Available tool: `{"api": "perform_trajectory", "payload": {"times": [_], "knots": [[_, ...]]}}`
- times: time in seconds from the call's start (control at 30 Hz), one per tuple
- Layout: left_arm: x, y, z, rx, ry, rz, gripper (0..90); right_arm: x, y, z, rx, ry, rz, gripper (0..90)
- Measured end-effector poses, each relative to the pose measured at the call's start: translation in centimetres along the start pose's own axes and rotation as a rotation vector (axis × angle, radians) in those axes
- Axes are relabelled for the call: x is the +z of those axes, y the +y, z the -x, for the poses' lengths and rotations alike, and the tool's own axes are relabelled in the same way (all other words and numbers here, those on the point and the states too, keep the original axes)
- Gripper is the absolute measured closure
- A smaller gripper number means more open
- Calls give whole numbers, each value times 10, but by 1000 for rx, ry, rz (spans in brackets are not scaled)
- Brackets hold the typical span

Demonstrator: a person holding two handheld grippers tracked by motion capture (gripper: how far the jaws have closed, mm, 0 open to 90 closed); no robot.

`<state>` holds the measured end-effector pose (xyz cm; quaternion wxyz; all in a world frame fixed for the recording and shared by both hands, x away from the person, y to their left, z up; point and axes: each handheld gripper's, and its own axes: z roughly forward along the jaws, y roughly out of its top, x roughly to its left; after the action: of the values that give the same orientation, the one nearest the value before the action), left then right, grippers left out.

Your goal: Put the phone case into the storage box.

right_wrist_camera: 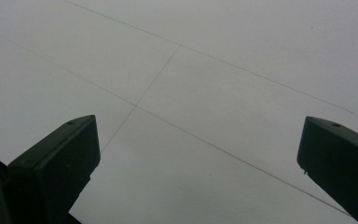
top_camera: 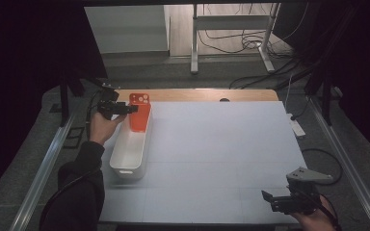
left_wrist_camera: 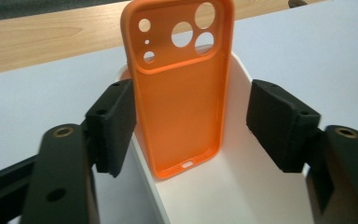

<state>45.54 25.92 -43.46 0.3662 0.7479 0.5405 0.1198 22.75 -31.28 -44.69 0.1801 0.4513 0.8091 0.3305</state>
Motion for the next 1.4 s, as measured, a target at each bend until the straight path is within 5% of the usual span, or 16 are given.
{"api": "perform_trajectory", "payload": {"times": [0.33,1.17,1.4], "knots": [[-6,-7,5,54,-9,2,201,0,0,0,-2,0,-1,0],[-19,-21,16,67,-79,9,57,1,0,-1,-5,2,-3,0],[-20,-27,23,106,-73,-28,16,1,0,-1,-6,2,-4,0]]}}
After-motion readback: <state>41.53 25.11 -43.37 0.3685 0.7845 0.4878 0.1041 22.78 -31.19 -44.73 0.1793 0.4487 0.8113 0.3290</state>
